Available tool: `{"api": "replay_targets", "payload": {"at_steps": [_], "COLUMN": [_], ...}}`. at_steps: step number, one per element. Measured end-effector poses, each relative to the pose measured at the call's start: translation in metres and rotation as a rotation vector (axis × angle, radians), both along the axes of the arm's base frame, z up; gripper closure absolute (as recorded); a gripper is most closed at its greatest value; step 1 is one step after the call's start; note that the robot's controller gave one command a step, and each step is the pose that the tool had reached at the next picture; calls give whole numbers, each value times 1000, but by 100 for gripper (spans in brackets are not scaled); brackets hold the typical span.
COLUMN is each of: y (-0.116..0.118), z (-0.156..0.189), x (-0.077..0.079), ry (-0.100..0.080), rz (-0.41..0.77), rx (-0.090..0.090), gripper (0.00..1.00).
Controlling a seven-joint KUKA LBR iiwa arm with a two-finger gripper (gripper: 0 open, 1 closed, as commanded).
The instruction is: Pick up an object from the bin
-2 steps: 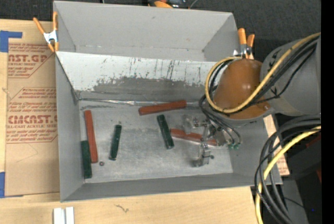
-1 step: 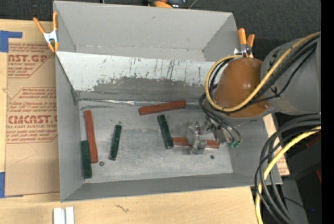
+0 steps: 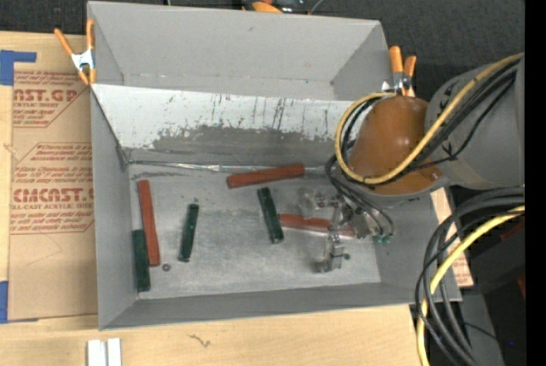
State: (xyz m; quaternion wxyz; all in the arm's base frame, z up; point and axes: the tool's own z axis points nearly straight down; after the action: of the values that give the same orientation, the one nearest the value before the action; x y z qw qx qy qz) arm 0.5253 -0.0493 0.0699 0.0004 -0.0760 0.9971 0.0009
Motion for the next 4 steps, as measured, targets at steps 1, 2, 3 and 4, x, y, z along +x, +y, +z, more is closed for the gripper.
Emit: {"api": "replay_targets", "payload": {"at_steps": [1, 2, 3, 4], "y": [0, 0, -20, -2], "z": [2, 0, 35, -2], "x": [2, 0, -20, 35], "ry": [-7, -1, -1, -3], "rz": [-1, 0, 97, 113], "rx": [1, 0, -3, -1], "gripper": [100, 0, 0, 0]}}
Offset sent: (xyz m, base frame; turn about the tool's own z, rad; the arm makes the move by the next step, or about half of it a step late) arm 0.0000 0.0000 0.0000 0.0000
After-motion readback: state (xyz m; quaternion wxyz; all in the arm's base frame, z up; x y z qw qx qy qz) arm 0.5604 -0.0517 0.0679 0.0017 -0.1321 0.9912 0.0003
